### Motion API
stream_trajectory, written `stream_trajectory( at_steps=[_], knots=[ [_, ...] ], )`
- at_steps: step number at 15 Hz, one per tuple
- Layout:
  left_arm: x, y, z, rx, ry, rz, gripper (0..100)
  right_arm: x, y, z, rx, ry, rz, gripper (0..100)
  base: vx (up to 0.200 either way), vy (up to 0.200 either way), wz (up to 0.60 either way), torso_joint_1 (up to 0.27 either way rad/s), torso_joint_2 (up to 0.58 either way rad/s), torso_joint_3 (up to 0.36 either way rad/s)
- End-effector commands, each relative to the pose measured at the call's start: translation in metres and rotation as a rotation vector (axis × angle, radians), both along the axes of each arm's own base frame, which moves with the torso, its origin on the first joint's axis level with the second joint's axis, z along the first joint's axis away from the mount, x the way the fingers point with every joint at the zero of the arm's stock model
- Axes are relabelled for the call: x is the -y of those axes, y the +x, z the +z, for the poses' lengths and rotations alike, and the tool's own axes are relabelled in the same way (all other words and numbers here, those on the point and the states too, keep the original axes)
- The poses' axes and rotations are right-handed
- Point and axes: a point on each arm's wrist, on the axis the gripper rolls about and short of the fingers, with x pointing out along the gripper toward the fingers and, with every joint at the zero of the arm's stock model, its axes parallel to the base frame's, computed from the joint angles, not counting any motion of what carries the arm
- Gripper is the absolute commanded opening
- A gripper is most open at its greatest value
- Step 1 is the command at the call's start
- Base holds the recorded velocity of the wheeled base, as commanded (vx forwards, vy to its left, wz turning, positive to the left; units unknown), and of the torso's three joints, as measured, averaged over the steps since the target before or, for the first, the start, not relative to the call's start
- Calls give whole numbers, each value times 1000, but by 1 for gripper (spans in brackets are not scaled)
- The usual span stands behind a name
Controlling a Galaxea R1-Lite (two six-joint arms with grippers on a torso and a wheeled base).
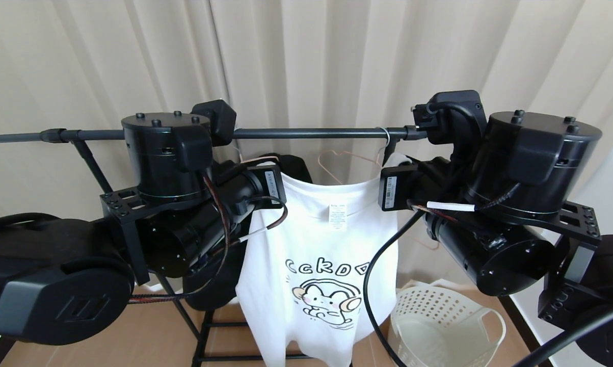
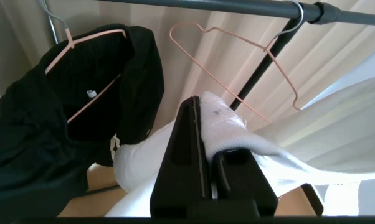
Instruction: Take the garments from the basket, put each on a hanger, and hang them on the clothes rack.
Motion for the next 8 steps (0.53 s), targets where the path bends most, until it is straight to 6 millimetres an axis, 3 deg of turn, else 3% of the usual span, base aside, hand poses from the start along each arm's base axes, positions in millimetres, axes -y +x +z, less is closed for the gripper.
stream_trajectory(
  at_steps=[1,8],
  knots=[
    [1,0,-1,-2,-1,-1,0,1,-1,-2,-6,-19,1,0,0,0,0,0,0,0],
    [-1,-3,-6,-19,12,-4,0,2,-2,-6,-8,-57,2,0,0,0,0,0,0,0]
  ],
)
